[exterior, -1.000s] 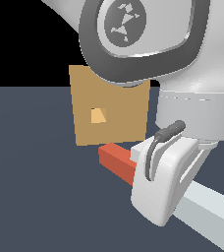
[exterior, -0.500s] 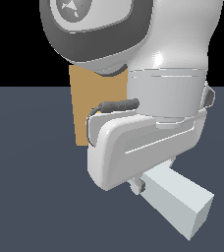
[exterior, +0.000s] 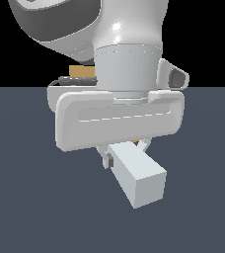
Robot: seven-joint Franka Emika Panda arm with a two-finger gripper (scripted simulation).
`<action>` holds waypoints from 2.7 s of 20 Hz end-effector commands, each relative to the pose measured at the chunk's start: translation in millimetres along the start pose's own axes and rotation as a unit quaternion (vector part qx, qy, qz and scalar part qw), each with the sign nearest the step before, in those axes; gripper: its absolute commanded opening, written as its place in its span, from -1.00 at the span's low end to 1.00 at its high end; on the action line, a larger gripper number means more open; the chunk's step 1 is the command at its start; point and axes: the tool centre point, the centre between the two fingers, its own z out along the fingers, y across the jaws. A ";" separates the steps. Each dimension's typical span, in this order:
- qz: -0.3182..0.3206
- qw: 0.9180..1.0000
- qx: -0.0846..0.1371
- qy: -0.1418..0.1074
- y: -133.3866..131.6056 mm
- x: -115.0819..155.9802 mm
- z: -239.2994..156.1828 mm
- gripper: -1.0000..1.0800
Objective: Insert the peg into the horizontal hole in a box.
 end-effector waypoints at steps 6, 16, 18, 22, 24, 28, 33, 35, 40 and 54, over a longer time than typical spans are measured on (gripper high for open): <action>0.061 0.998 -0.002 -0.001 -12.9 23.2 -16.4 -1.00; 0.090 0.996 -0.002 -0.001 -17.5 35.2 -23.1 -1.00; 0.090 0.996 -0.002 -0.001 -17.5 35.2 -23.1 -1.00; 0.090 0.996 -0.003 -0.001 -15.8 35.7 -24.3 -1.00; 0.090 0.996 -0.004 -0.002 -15.0 35.7 -25.3 -1.00; 0.090 0.996 -0.002 -0.001 -16.3 36.7 -22.9 -1.00; 0.090 0.996 -0.002 -0.001 -14.0 50.8 -23.1 -1.00; 0.090 0.996 -0.002 -0.001 -12.3 61.9 -23.3 -1.00; 0.090 0.996 -0.003 -0.001 -5.7 102.2 -23.9 -1.00; 0.090 0.996 -0.004 -0.002 9.0 168.6 -24.9 -1.00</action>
